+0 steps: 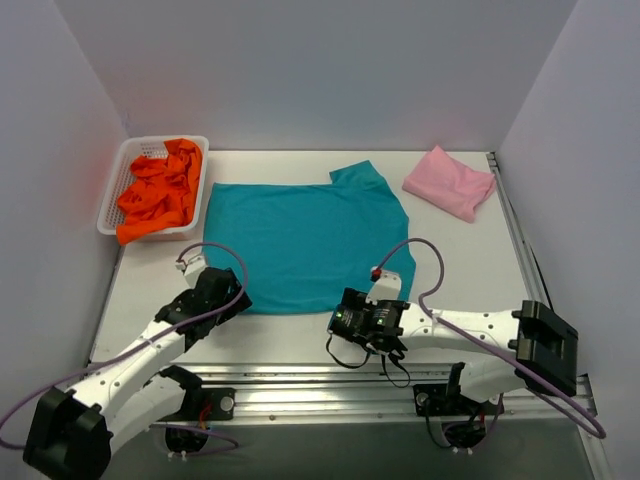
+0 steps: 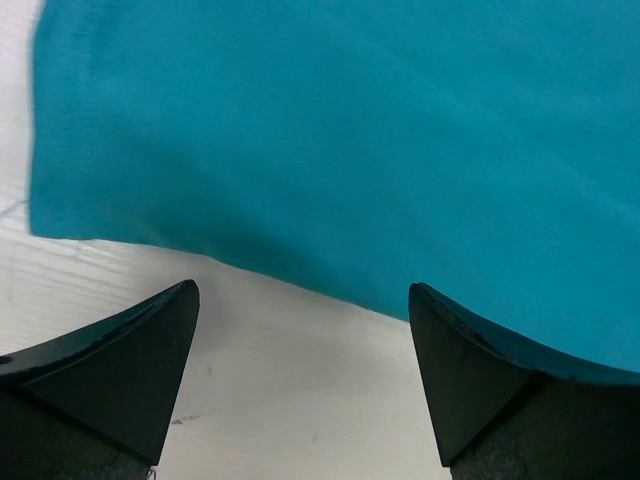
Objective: Fold and stack the t-shirts
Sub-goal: Grap the side of the flattened tshirt closest away from the robot with both arms
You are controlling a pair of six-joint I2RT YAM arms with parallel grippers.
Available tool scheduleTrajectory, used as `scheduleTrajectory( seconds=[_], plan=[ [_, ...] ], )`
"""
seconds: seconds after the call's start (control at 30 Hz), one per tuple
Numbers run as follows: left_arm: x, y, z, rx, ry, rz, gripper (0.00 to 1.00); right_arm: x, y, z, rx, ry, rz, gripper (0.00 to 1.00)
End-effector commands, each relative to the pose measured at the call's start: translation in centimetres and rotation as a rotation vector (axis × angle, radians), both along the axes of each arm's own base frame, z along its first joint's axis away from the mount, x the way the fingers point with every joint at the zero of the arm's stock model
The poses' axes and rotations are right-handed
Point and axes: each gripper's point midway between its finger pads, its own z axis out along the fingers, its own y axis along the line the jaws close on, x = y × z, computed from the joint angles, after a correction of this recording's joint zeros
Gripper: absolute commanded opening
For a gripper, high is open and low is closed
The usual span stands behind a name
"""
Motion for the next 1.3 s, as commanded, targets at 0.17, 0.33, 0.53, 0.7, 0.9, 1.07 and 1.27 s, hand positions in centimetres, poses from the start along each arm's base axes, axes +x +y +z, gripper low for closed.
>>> scheduleTrajectory(
  seconds=[0.17,0.33,0.53,0.7,0.9,1.07,1.27],
  plan=[
    [2.0,-3.1,2.7,0.025,-0.111,-0.057,0.94,-2.6,-4.5,-0.7,-0.046,0.017,-0.158,0.95],
    [1.7,-3.2,3.2,0.005,-0.131,-0.065,0.94,-3.7,-5.5,-0.4,0.056,0.029,-0.221,0.93],
    [1.5,-3.0,2.7,0.006,-0.121,-0.058,0.94,-4.8,-5.1,-3.1,0.194,0.075,-0.226,0.86],
    [1.3,-3.0,2.7,-0.001,-0.121,-0.057,0.95,-4.4,-4.8,-3.8,0.174,0.061,-0.233,0.81],
    [1.3,-2.8,2.8,0.001,-0.131,-0.052,0.95,-3.8,-3.6,-4.3,0.143,0.052,-0.213,0.78],
    [1.2,-2.7,2.6,0.0,-0.125,-0.05,0.95,-3.6,-3.0,-5.0,0.131,0.055,-0.207,0.72],
    [1.2,-2.7,2.8,-0.002,-0.131,-0.05,0.95,-3.6,-2.8,-5.4,0.127,0.062,-0.207,0.54]
  ],
)
